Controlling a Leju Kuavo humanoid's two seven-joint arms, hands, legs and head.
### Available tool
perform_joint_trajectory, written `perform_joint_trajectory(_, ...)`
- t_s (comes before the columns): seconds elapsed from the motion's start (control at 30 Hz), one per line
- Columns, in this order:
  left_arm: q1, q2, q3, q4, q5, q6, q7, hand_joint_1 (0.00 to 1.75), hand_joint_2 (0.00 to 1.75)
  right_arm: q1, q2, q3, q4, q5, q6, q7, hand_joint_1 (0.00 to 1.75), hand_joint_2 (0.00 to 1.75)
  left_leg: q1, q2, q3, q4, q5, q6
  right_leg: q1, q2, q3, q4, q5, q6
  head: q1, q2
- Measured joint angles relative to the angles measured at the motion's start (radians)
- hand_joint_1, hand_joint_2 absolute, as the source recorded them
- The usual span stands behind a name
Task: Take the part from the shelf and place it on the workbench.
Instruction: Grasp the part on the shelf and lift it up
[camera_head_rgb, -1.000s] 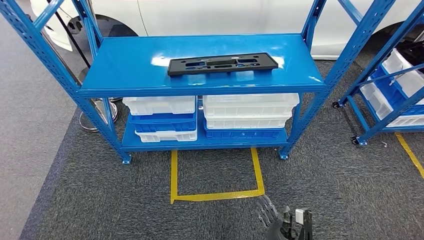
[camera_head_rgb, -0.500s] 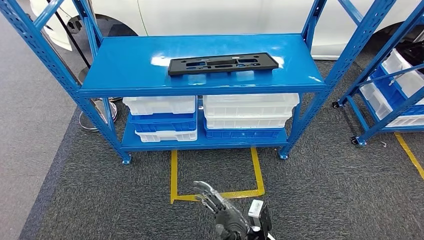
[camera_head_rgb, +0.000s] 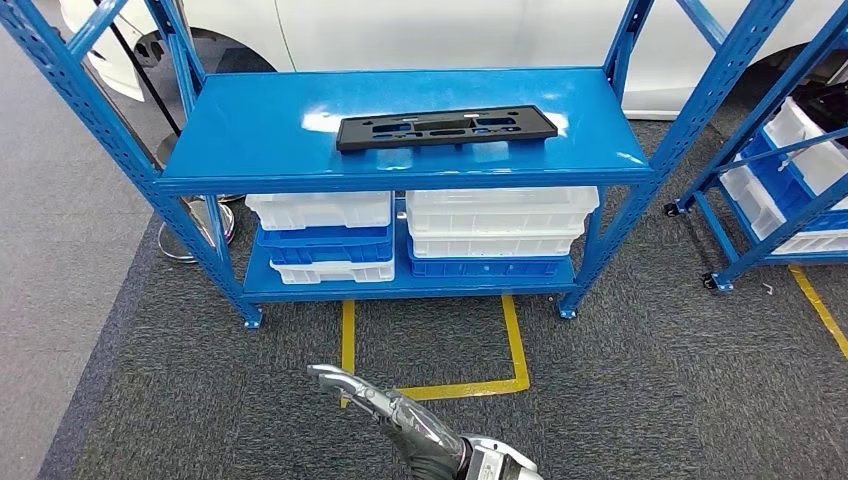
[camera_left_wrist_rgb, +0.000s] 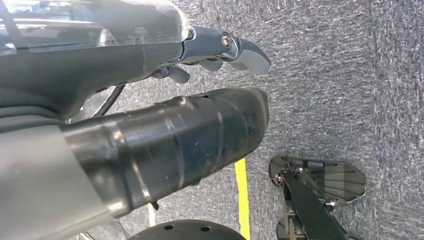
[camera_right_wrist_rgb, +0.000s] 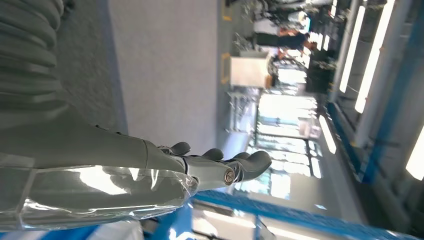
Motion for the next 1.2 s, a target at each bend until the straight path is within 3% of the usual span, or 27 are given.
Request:
perform_joint_trajectory(0.3,-0.001,0.000,0.019,0.000,-0.011,0.001,0.002,0.00,0.00,-0.015,-0.007,0.006,-0.131,-0.042,-0.082,-0.019,0.00,1.75,0.000,0.000,0.000,0.000,0.000,0.000,0.000,0.000,0.000,0.000,0.000,0.000,0.000,0.000)
perform_joint_trajectory(0.4,-0.002,0.001,0.021,0.000,-0.013,0.001,0.002,0.00,0.00,-0.020,-0.007,0.006,-0.164,-0.047,-0.099,-0.019,0.00,1.75,-0.003,0.000,-0.002,0.001,0.000,0.011,-0.007,-0.001,0.002,-0.010,0.006,0.008,0.000,0.000)
perform_joint_trajectory(0.47,-0.003,0.001,0.023,0.000,-0.013,0.001,0.001,0.00,0.00,-0.023,-0.007,0.006,-0.182,-0.049,-0.108,-0.013,0.00,1.75,0.005,0.002,0.008,-0.023,0.013,0.021,-0.006,-0.003,0.003,-0.009,0.003,0.014,0.000,0.000)
perform_joint_trajectory(0.53,-0.003,-0.001,0.025,0.000,-0.013,0.001,-0.002,0.00,0.00,-0.026,-0.008,0.006,-0.191,-0.049,-0.117,-0.003,0.00,1.75,0.013,0.007,0.019,-0.045,0.026,0.029,-0.003,-0.004,-0.029,0.056,-0.033,0.017,0.001,0.000)
perform_joint_trajectory(0.6,-0.003,-0.002,0.029,0.001,-0.013,0.000,-0.004,0.00,0.00,-0.025,-0.010,0.007,-0.192,-0.049,-0.125,0.005,0.00,1.75,0.013,0.010,0.021,-0.048,0.026,0.030,-0.005,-0.004,-0.097,0.182,-0.086,0.022,0.001,0.000)
perform_joint_trajectory(0.63,-0.003,-0.002,0.032,0.001,-0.013,0.000,-0.004,0.00,0.00,-0.024,-0.011,0.007,-0.192,-0.049,-0.130,0.009,0.00,1.75,0.013,0.010,0.022,-0.047,0.024,0.029,-0.008,-0.004,-0.127,0.231,-0.096,0.025,0.001,0.000)
perform_joint_trajectory(0.67,-0.003,-0.002,0.035,0.002,-0.013,0.000,-0.004,0.00,0.00,-0.024,-0.012,0.007,-0.191,-0.047,-0.136,0.014,0.00,1.75,0.015,0.011,0.024,-0.046,0.021,0.026,-0.011,-0.005,-0.141,0.248,-0.087,0.028,0.001,0.000)
perform_joint_trajectory(0.7,-0.003,-0.002,0.038,0.002,-0.013,0.000,-0.005,0.00,0.00,-0.023,-0.013,0.007,-0.191,-0.044,-0.140,0.018,0.00,1.75,0.017,0.010,0.028,-0.044,0.017,0.021,-0.014,-0.006,-0.135,0.224,-0.057,0.030,0.001,0.000)
perform_joint_trajectory(0.77,-0.002,-0.002,0.042,0.003,-0.013,0.000,-0.005,0.00,0.00,-0.024,-0.014,0.007,-0.189,-0.037,-0.147,0.024,0.00,1.75,0.022,0.009,0.035,-0.035,0.001,0.007,-0.017,-0.013,-0.083,0.100,0.017,0.033,0.001,0.000)
perform_joint_trajectory(0.83,-0.004,-0.002,0.043,0.003,-0.013,0.000,-0.005,0.00,0.00,-0.024,-0.015,0.007,-0.188,-0.034,-0.148,0.027,0.00,1.75,0.020,0.009,0.034,-0.020,-0.013,-0.009,-0.013,-0.018,-0.049,0.018,0.041,0.025,0.004,0.000)
perform_joint_trajectory(0.97,-0.007,-0.004,0.044,0.005,-0.012,-0.001,-0.006,0.00,0.00,-0.025,-0.016,0.006,-0.186,-0.034,-0.148,0.029,0.00,0.00,0.021,0.011,0.030,-0.012,-0.028,-0.030,-0.007,-0.011,-0.051,0.015,0.027,-0.011,0.005,0.000)
perform_joint_trajectory(1.03,-0.008,-0.005,0.045,0.005,-0.012,-0.001,-0.006,0.00,0.00,-0.026,-0.016,0.006,-0.186,-0.034,-0.152,0.031,0.00,0.00,0.024,0.004,0.001,0.053,-0.064,-0.033,-0.007,-0.010,-0.043,0.008,0.025,-0.023,0.004,0.000)
perform_joint_trajectory(1.13,-0.006,-0.005,0.049,0.005,-0.010,0.000,-0.006,0.00,0.00,-0.024,-0.016,0.006,-0.181,-0.033,-0.175,0.044,0.00,0.00,0.021,-0.004,-0.107,0.240,-0.128,-0.030,0.001,-0.008,-0.039,0.008,0.020,-0.034,0.004,0.000)
perform_joint_trajectory(1.17,-0.004,-0.005,0.051,0.005,-0.009,0.000,-0.006,0.00,0.00,-0.021,-0.016,0.006,-0.177,-0.033,-0.186,0.051,0.00,0.00,0.021,-0.004,-0.130,0.268,-0.123,-0.028,0.003,-0.006,-0.037,0.009,0.018,-0.036,0.004,0.000)
perform_joint_trajectory(1.2,-0.003,-0.005,0.052,0.006,-0.008,0.000,-0.006,0.00,0.00,-0.017,-0.016,0.004,-0.172,-0.034,-0.197,0.059,0.00,0.00,0.021,-0.005,-0.138,0.263,-0.099,-0.026,0.005,-0.003,-0.034,0.009,0.016,-0.037,0.004,0.000)
